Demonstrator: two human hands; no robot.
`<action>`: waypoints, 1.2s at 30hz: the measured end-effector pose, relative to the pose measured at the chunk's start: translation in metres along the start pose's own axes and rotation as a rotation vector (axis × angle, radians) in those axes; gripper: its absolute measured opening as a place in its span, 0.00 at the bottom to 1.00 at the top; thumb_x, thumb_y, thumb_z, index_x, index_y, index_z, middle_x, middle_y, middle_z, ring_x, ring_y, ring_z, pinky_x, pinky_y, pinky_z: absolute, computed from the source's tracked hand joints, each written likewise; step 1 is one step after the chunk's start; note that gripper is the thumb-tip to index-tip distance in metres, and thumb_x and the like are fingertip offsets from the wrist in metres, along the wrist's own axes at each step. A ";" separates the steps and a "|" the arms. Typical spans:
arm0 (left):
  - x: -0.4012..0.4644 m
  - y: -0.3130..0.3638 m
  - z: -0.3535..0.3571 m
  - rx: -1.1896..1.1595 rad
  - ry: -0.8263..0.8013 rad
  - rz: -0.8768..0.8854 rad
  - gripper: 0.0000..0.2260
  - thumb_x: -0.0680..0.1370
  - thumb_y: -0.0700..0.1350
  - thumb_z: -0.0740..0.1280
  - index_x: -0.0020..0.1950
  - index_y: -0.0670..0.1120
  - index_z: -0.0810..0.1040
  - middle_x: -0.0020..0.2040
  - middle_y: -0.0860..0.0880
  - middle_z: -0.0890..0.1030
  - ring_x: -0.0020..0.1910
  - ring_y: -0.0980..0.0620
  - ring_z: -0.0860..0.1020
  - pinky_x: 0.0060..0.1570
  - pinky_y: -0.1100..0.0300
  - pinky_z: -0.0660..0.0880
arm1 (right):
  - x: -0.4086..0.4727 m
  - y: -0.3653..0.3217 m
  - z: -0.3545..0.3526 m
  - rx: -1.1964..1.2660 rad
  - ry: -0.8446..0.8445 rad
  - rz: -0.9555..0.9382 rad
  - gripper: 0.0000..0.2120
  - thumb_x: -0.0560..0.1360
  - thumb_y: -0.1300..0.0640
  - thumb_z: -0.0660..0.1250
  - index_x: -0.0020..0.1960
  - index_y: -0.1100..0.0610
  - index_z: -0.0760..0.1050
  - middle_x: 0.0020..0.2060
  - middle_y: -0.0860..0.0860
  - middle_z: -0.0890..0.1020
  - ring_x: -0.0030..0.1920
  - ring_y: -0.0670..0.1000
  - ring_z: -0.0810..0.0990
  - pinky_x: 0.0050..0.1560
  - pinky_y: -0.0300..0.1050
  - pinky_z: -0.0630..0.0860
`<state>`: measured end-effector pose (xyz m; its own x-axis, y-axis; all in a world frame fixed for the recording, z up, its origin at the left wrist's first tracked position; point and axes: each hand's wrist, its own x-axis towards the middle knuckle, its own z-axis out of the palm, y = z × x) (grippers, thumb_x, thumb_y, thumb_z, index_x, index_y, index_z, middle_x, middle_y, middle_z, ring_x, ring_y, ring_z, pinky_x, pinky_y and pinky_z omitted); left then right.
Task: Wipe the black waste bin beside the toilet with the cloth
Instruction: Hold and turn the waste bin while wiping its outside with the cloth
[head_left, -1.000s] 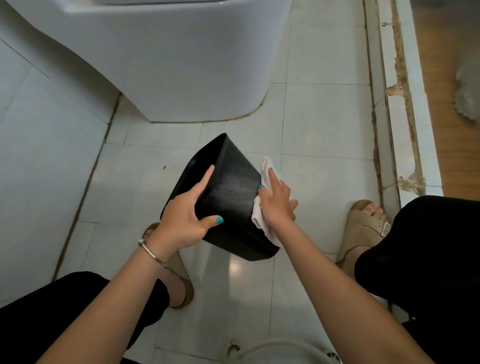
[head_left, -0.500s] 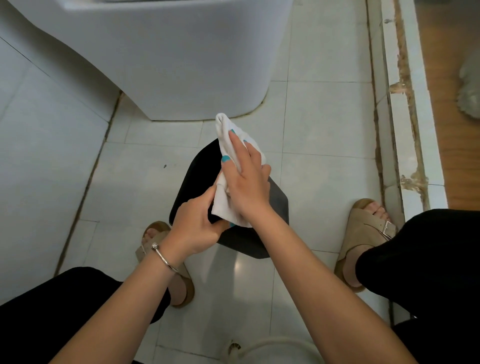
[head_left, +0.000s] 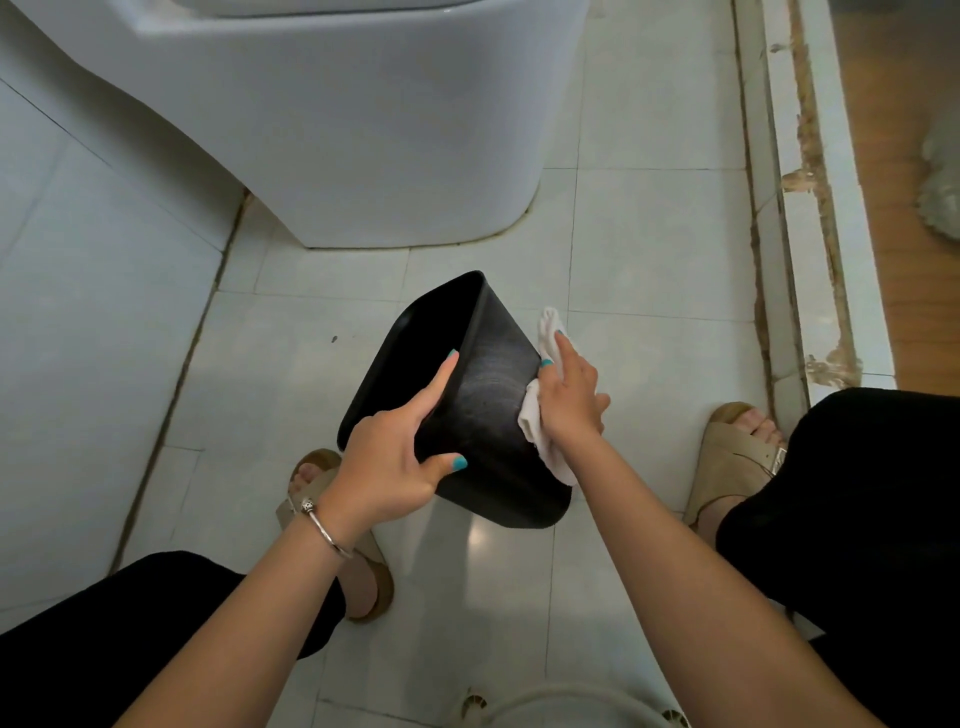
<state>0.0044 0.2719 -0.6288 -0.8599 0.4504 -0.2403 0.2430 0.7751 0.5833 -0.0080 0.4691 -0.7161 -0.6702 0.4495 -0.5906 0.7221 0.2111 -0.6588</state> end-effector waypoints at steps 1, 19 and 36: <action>0.000 0.000 0.001 0.003 -0.003 0.002 0.47 0.71 0.51 0.73 0.72 0.70 0.39 0.47 0.40 0.82 0.34 0.46 0.79 0.44 0.47 0.78 | -0.001 -0.001 0.001 0.005 -0.002 0.004 0.22 0.81 0.48 0.50 0.72 0.31 0.56 0.74 0.43 0.60 0.68 0.58 0.60 0.66 0.60 0.60; 0.004 0.014 0.004 -0.040 0.062 0.050 0.44 0.71 0.47 0.74 0.77 0.60 0.47 0.52 0.52 0.82 0.36 0.55 0.79 0.39 0.55 0.77 | -0.033 -0.065 0.007 0.083 -0.126 -0.465 0.25 0.77 0.47 0.50 0.73 0.34 0.56 0.73 0.44 0.62 0.65 0.55 0.61 0.56 0.47 0.57; -0.005 -0.005 0.002 -0.009 0.069 -0.021 0.45 0.71 0.51 0.74 0.73 0.70 0.43 0.38 0.44 0.81 0.29 0.51 0.76 0.37 0.52 0.79 | 0.025 -0.013 0.008 -0.072 -0.111 -0.068 0.22 0.79 0.50 0.48 0.70 0.34 0.65 0.71 0.46 0.66 0.67 0.59 0.64 0.65 0.54 0.60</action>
<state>0.0082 0.2670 -0.6318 -0.8936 0.4025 -0.1989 0.2211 0.7801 0.5853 -0.0359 0.4708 -0.7263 -0.7299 0.3337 -0.5965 0.6822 0.3017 -0.6660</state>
